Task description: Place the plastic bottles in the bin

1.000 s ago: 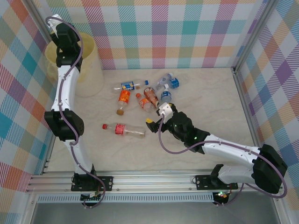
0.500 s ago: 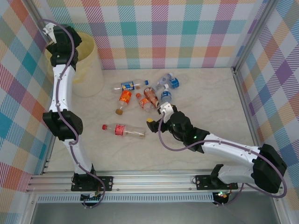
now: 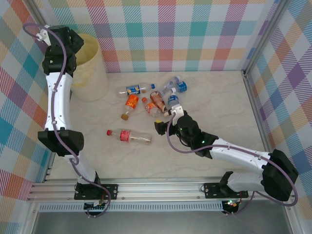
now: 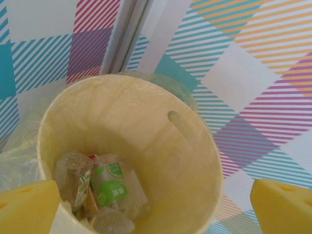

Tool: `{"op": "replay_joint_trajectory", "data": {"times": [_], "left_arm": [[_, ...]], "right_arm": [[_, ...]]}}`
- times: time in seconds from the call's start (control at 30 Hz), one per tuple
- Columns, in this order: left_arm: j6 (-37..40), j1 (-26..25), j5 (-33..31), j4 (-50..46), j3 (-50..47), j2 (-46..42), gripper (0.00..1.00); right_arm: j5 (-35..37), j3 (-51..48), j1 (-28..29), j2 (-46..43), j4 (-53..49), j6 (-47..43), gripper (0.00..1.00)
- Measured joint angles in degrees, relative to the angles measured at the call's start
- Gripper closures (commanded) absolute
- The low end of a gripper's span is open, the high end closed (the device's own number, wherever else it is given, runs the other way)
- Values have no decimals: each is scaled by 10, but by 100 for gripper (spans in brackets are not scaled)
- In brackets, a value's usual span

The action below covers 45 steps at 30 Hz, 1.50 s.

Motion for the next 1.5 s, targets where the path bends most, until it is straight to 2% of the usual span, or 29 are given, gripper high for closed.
{"op": "replay_joint_trajectory", "data": {"times": [0.13,0.27,0.5,0.63,0.73,0.93,1.1,1.33,1.5], "left_arm": [[-18,-51,-1,-5,-65,-57,0],[-44,-114,0,8,-186,-126,0],[-100,-196,28,61,-385,-210,0],[-116,-205,84,89,-462,-234,0],[-123,-205,115,100,-506,-249,0],[-129,-205,130,99,-603,-318,0],[-140,-205,132,100,-658,-370,0],[-146,-205,127,95,-670,-374,0],[-147,-205,116,80,-670,-374,0]], "right_arm": [[4,0,-1,0,0,13,0],[9,0,-9,-1,-4,47,0],[-11,-1,-87,-9,-57,150,0],[-34,-1,-122,-10,-87,174,0],[-78,3,-153,-4,-110,167,0],[-129,68,-195,62,-177,139,0],[-152,168,-214,157,-236,139,0],[-154,337,-219,331,-323,159,0],[-155,389,-233,405,-365,173,7]]}}
